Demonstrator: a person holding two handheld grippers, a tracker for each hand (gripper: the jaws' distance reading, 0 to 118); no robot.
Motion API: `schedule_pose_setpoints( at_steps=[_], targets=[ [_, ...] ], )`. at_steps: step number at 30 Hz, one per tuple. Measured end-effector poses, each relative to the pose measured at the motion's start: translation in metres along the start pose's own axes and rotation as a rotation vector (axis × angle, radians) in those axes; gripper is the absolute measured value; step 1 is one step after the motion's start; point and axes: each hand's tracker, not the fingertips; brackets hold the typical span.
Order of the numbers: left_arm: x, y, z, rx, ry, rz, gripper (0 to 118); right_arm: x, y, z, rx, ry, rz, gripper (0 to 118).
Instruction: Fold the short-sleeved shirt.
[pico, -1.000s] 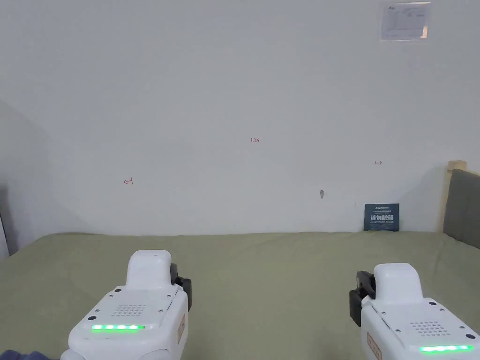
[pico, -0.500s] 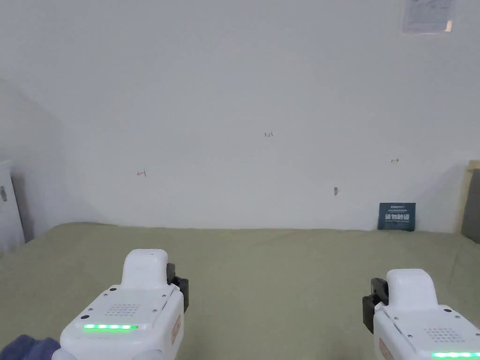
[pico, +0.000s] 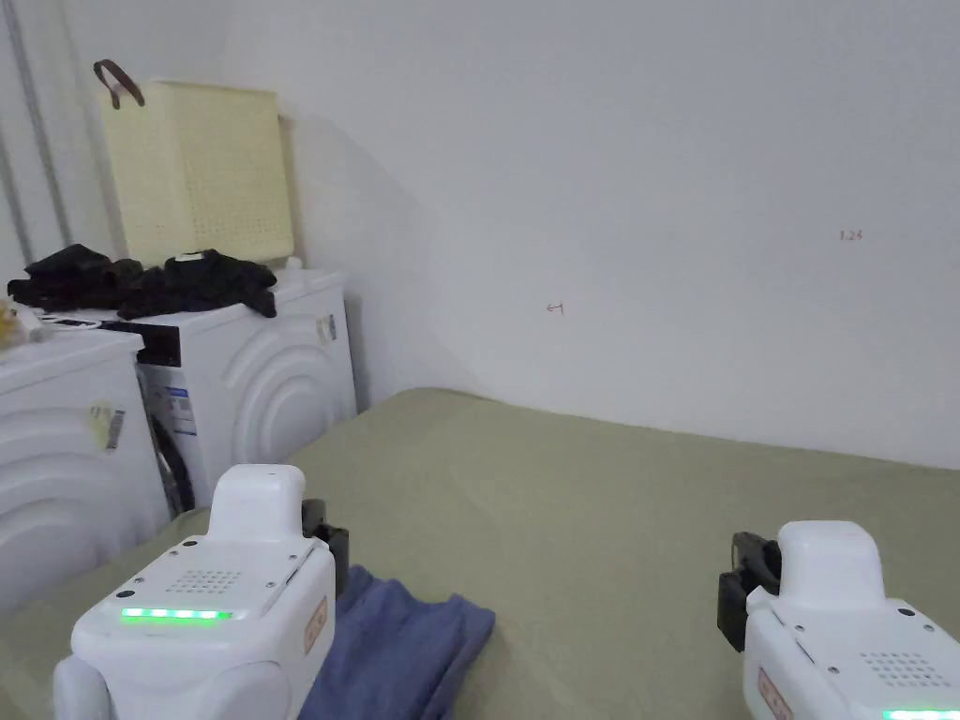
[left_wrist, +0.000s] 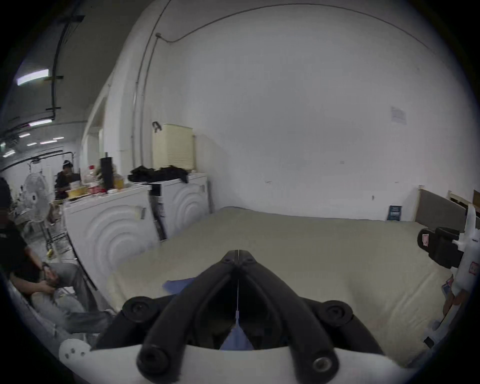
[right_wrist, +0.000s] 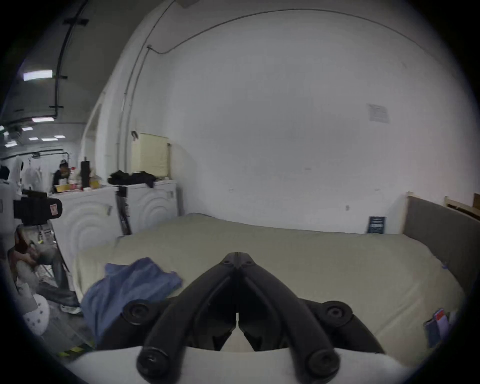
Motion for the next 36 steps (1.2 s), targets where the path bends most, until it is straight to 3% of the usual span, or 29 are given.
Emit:
schedule_pose_setpoints(
  at_steps=[16,22,36],
  targets=[
    [-0.036,-0.024,-0.035,-0.069,0.040,0.046,0,-0.023,-0.009,-0.027,-0.037,0.045,0.024,2],
    [-0.040,-0.049,-0.088,-0.163,0.030,0.054,0,-0.029,-0.025,-0.047,-0.077,0.053,0.032,2],
    [-0.027,-0.143,-0.258,-0.608,-0.100,0.100,2,-0.024,-0.093,-0.092,-0.253,0.055,0.022,2]
  ],
)
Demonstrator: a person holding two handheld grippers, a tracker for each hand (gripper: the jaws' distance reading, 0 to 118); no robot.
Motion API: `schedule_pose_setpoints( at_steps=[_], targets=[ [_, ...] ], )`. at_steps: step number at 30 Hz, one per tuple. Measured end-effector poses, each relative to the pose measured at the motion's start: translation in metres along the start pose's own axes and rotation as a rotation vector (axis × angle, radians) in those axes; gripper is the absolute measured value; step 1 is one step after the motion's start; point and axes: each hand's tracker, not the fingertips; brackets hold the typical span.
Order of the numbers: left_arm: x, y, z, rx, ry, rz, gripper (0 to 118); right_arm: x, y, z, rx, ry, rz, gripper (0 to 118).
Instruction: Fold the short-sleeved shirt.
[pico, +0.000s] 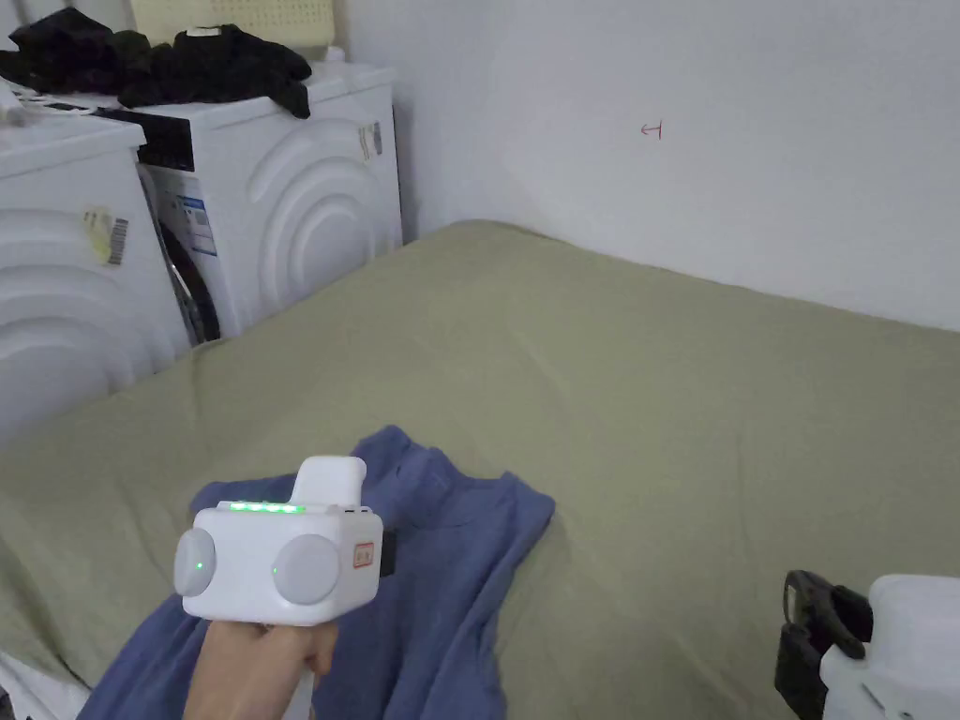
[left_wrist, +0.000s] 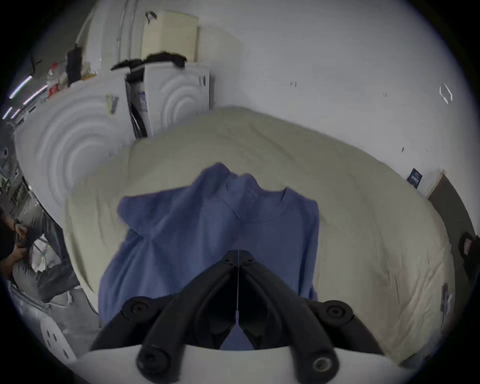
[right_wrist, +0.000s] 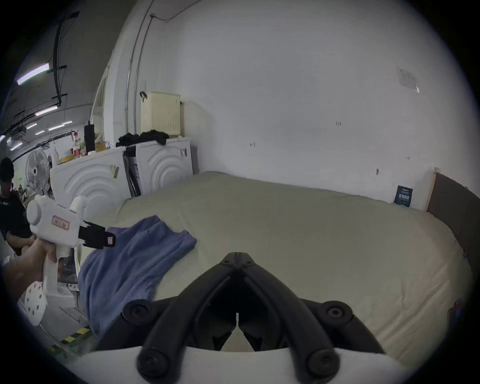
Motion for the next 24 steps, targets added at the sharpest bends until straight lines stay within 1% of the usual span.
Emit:
schedule_pose_setpoints(
  at_steps=[1,3,4,5,6,7,9,10,11,12,13,14,15,16,17,18,20,22,24],
  targets=[
    [0.001,0.001,-0.008,-0.021,0.002,0.000,12,0.001,-0.003,-0.002,-0.008,-0.005,0.000,2],
    [0.005,0.002,-0.024,-0.052,0.014,-0.033,89,0.005,-0.010,-0.005,-0.027,-0.010,-0.003,2],
    [0.007,0.000,-0.032,-0.093,0.034,-0.052,113,0.006,-0.012,-0.005,-0.032,-0.020,-0.008,2],
    [0.010,-0.002,-0.037,-0.090,0.066,-0.051,115,0.008,-0.015,-0.005,-0.034,-0.025,-0.016,2],
    [0.013,-0.004,-0.039,-0.083,0.053,-0.062,115,0.010,-0.016,-0.005,-0.042,-0.023,-0.021,2],
    [0.014,-0.005,-0.045,-0.123,0.048,-0.087,115,0.012,-0.018,-0.004,-0.048,-0.028,-0.024,2],
    [0.017,-0.010,-0.060,-0.203,0.062,-0.087,115,0.017,-0.021,-0.003,-0.058,-0.026,-0.027,2],
    [0.018,-0.013,-0.066,-0.228,0.052,-0.088,112,0.018,-0.022,-0.002,-0.064,-0.032,-0.026,2],
    [0.018,-0.015,-0.071,-0.234,0.051,-0.089,92,0.020,-0.023,0.000,-0.068,-0.034,-0.026,2],
    [0.018,-0.016,-0.072,-0.227,0.050,-0.085,66,0.023,-0.023,0.004,-0.070,-0.033,-0.028,2],
    [0.021,-0.020,-0.061,-0.226,0.040,-0.081,48,0.025,-0.023,0.007,-0.070,-0.039,-0.030,2],
    [0.023,-0.019,-0.054,-0.195,-0.010,-0.047,14,0.029,-0.024,0.011,-0.068,-0.044,-0.030,2],
    [0.027,-0.018,-0.047,-0.198,0.002,-0.067,8,0.034,-0.024,0.016,-0.067,-0.058,-0.033,2],
    [0.033,-0.018,-0.042,-0.172,0.033,-0.093,8,0.040,-0.025,0.021,-0.063,-0.063,-0.042,2],
    [0.036,-0.018,-0.037,-0.167,0.043,-0.140,8,0.047,-0.025,0.025,-0.065,-0.072,-0.051,2],
    [0.040,-0.019,-0.034,-0.178,0.036,-0.160,8,0.053,-0.025,0.029,-0.069,-0.082,-0.058,2],
    [0.047,-0.017,-0.019,-0.145,0.029,-0.176,7,0.067,-0.026,0.040,-0.076,-0.102,-0.063,2],
    [0.052,-0.006,-0.007,-0.097,0.001,-0.157,8,0.081,-0.026,0.054,-0.075,-0.122,-0.064,2],
    [0.068,0.004,0.009,-0.082,-0.032,-0.170,8,0.098,-0.026,0.069,-0.070,-0.162,-0.062,2]
  ],
)
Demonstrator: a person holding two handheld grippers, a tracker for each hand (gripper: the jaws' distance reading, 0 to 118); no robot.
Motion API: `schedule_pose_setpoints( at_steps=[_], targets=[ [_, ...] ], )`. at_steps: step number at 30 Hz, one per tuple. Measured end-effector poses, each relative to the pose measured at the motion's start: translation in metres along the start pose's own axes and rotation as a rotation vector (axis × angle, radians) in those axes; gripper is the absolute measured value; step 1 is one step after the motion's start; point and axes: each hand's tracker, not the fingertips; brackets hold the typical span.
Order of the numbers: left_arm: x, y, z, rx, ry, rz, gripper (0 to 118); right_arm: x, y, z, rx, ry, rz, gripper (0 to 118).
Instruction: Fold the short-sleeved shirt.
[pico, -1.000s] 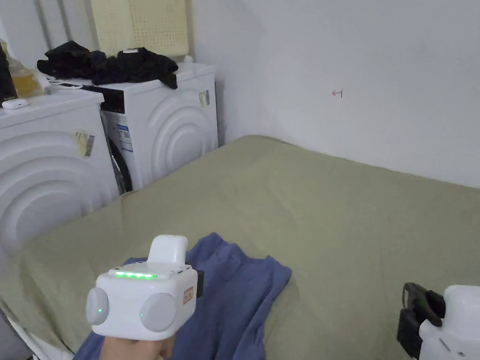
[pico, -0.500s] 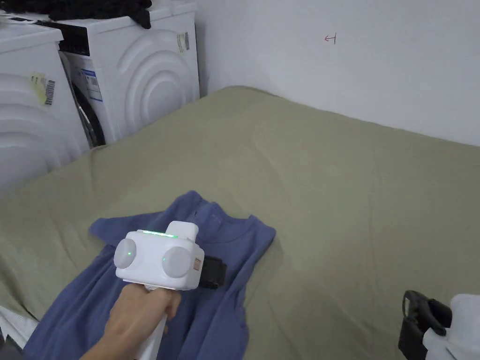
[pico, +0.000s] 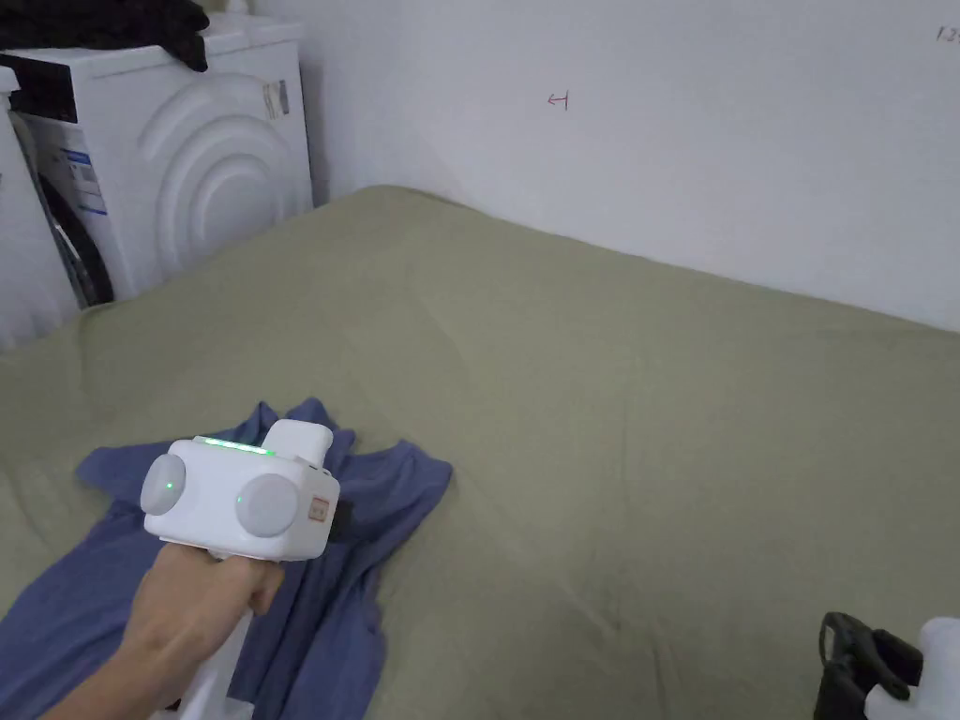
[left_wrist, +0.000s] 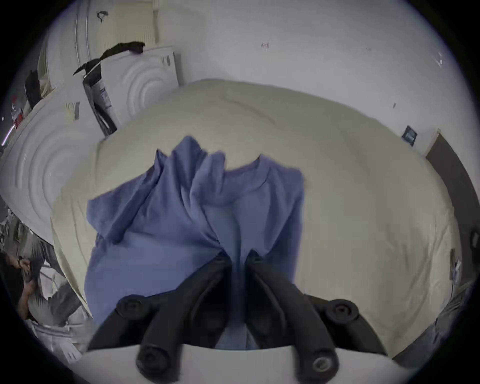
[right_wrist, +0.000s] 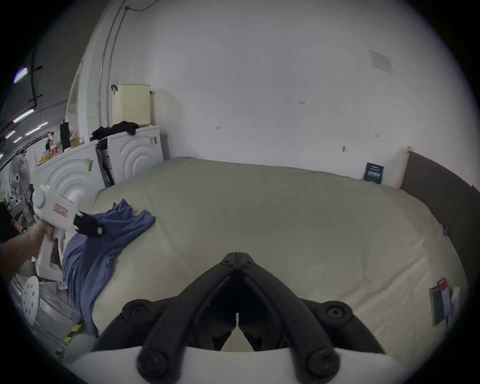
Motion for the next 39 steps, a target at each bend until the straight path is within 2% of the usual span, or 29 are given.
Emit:
schedule_pose_setpoints(
  at_steps=[4,7,16,21,26,30,31,32,34,35,39],
  targets=[
    [0.043,0.027,0.022,0.059,-0.055,-0.077,8,0.036,0.001,0.026,0.018,-0.066,-0.016,2],
    [0.103,0.049,0.044,0.106,-0.135,-0.158,8,0.063,-0.001,0.047,0.029,-0.122,-0.018,2],
    [0.330,0.072,0.087,0.185,-0.460,-0.391,8,0.141,-0.015,0.102,0.032,-0.293,-0.074,2],
    [0.435,0.054,0.071,0.141,-0.619,-0.479,8,0.174,-0.026,0.112,0.017,-0.358,-0.100,2],
    [0.499,0.017,0.007,-0.004,-0.616,-0.519,8,0.197,-0.034,0.108,-0.002,-0.396,-0.136,2],
    [0.507,-0.006,-0.038,-0.045,-0.541,-0.497,8,0.207,-0.041,0.101,-0.015,-0.405,-0.153,2],
    [0.504,-0.009,-0.040,-0.029,-0.535,-0.489,11,0.208,-0.042,0.099,-0.019,-0.403,-0.156,2],
    [0.500,-0.011,-0.042,-0.004,-0.529,-0.477,36,0.210,-0.043,0.097,-0.020,-0.392,-0.160,2],
    [0.490,-0.011,-0.042,-0.007,-0.537,-0.463,112,0.210,-0.044,0.092,-0.017,-0.397,-0.154,2],
    [0.479,-0.013,-0.037,-0.013,-0.551,-0.456,117,0.209,-0.043,0.092,-0.014,-0.396,-0.152,2],
    [0.434,-0.001,0.013,0.113,-0.543,-0.355,114,0.203,-0.039,0.097,0.014,-0.378,-0.186,2]
  ],
)
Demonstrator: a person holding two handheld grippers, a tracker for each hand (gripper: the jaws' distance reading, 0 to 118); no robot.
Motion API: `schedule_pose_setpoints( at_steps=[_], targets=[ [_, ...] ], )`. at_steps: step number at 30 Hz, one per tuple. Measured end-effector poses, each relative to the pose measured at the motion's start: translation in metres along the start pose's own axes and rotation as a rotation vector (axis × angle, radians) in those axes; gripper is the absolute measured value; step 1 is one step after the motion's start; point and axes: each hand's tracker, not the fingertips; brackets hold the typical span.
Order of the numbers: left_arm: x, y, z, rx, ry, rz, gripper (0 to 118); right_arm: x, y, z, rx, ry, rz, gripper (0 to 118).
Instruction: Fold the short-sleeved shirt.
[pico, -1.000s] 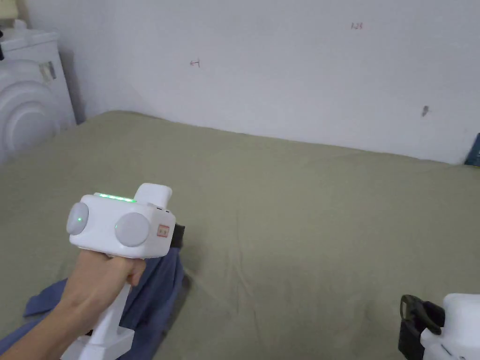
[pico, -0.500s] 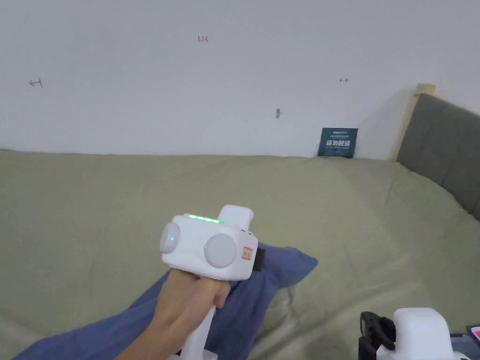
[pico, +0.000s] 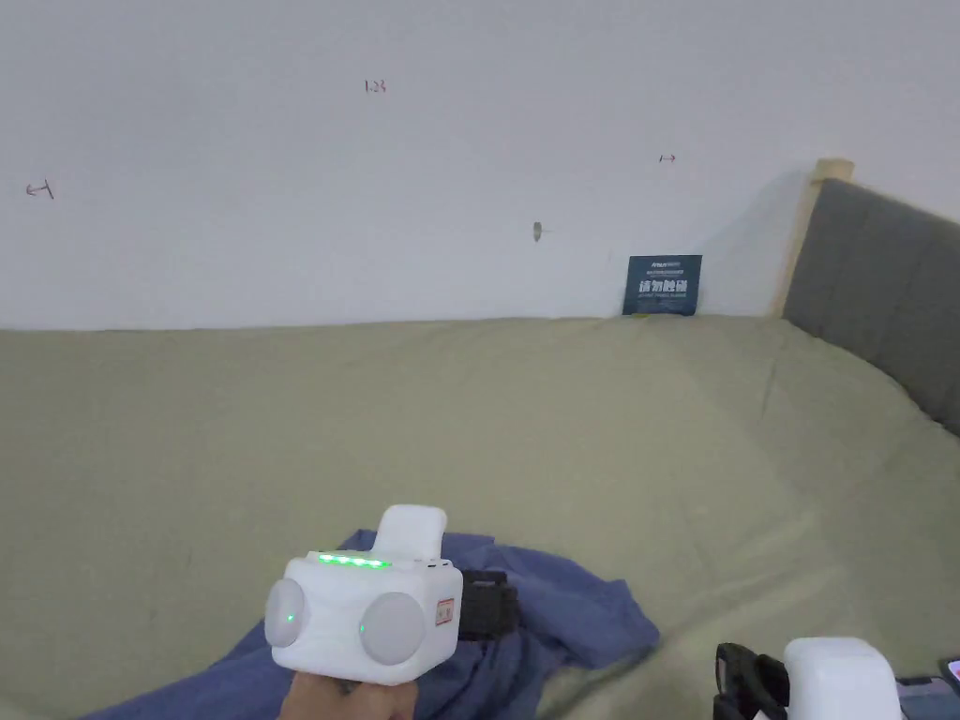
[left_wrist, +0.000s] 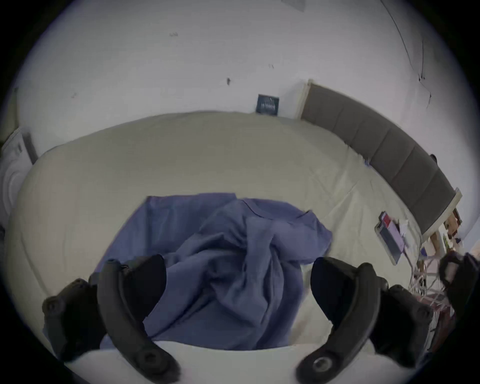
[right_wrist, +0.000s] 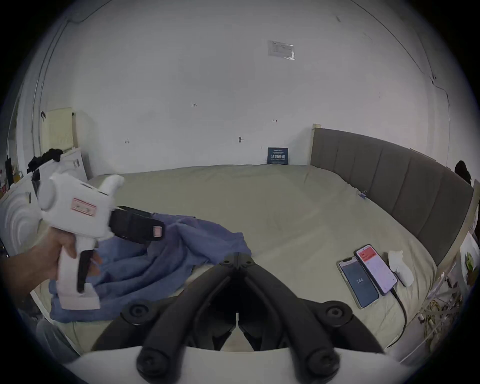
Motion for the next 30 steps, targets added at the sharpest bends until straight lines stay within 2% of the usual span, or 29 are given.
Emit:
schedule_pose_setpoints(
  at_steps=[4,6,7,8,9,10,17,21,25,26,30],
  targets=[
    [-0.015,-0.012,0.102,0.166,0.082,-0.010,108,-0.010,0.009,0.022,0.051,0.019,0.003,2],
    [-0.025,-0.029,0.161,0.272,0.141,0.001,101,-0.016,0.014,0.035,0.074,0.051,0.012,2],
    [-0.029,-0.037,0.184,0.308,0.170,0.012,93,-0.020,0.016,0.040,0.081,0.058,0.020,2],
    [-0.034,-0.047,0.209,0.347,0.212,0.020,69,-0.024,0.017,0.047,0.097,0.062,0.030,2],
    [-0.038,-0.056,0.230,0.391,0.259,0.019,32,-0.027,0.018,0.053,0.115,0.076,0.037,2],
    [-0.042,-0.066,0.245,0.416,0.296,0.008,0,-0.031,0.019,0.058,0.125,0.084,0.048,2],
    [-0.062,-0.123,0.328,0.486,0.463,0.110,0,-0.061,0.015,0.089,0.188,0.121,0.099,2],
    [-0.085,-0.131,0.334,0.463,0.472,0.162,0,-0.074,0.011,0.092,0.198,0.131,0.124,2],
    [-0.102,-0.135,0.329,0.455,0.506,0.150,0,-0.083,0.011,0.090,0.187,0.131,0.126,2],
    [-0.082,-0.133,0.342,0.476,0.516,0.131,0,-0.083,0.011,0.090,0.186,0.136,0.123,2],
    [-0.099,-0.133,0.338,0.449,0.517,0.163,0,-0.087,0.010,0.086,0.170,0.145,0.122,2]
  ],
)
